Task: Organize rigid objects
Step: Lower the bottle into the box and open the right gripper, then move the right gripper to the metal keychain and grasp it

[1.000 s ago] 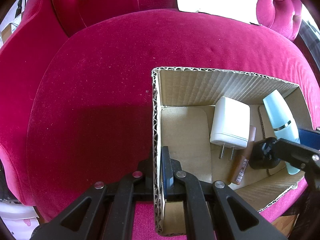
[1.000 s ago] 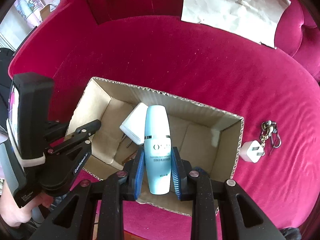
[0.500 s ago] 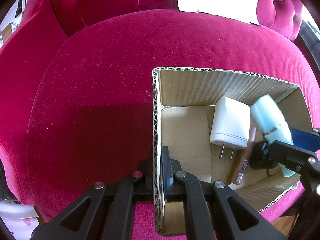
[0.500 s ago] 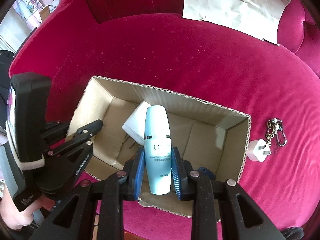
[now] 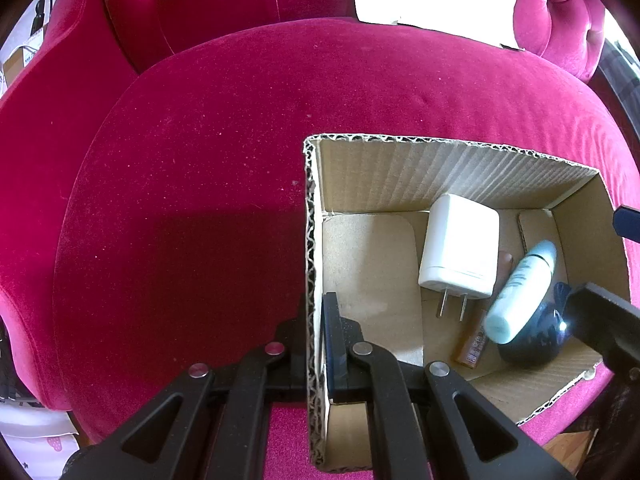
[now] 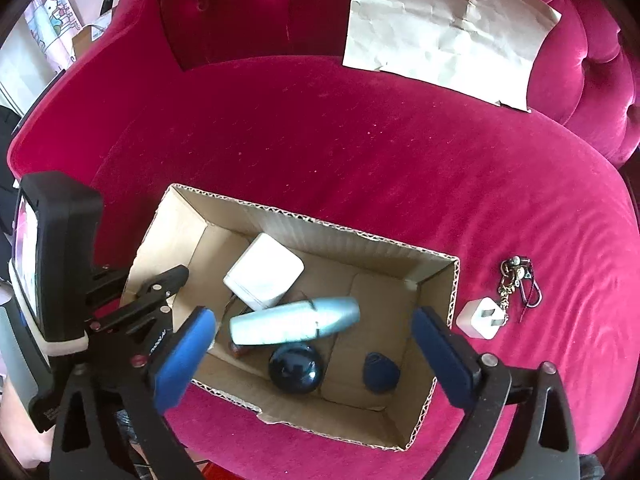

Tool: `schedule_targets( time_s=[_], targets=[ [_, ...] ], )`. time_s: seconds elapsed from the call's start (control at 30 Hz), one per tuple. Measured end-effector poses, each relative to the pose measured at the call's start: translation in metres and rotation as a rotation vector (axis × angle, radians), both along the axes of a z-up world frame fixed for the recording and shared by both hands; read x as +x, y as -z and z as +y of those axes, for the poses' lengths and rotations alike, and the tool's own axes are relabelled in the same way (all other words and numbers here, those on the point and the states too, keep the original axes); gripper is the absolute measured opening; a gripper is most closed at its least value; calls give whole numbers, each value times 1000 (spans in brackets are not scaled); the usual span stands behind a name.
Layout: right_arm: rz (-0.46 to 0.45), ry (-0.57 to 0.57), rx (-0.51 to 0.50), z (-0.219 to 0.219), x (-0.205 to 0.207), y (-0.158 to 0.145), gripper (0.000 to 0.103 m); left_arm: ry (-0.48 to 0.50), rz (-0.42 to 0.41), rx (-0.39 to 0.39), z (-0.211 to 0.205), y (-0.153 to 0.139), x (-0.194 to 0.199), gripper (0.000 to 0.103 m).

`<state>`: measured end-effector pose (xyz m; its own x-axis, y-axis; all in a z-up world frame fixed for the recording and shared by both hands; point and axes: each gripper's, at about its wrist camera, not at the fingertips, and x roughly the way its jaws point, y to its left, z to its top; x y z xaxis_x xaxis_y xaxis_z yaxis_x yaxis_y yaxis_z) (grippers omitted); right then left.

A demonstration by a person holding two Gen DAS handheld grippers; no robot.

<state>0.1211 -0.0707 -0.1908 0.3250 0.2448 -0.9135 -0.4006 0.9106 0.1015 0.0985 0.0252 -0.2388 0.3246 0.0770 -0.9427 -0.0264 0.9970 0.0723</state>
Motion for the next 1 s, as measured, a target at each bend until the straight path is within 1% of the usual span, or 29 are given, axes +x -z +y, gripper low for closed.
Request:
schedule_targets(
  time_s=[0.17,0.4,0.67,1.0],
  targets=[
    [-8,11,-1,-3,0,2,101,0,1,1,-2,0,1,4],
    [-18,42,-5,-20,7,-7,101,1,1,2,-2,0,1,4],
    [-25,94,-2,-51,17,-12,101,6,0,5,-2,0,0,4],
    [-35,185,-7,-98,35,-17,101,7,4,6,-2,-3,1,4]
  ],
)
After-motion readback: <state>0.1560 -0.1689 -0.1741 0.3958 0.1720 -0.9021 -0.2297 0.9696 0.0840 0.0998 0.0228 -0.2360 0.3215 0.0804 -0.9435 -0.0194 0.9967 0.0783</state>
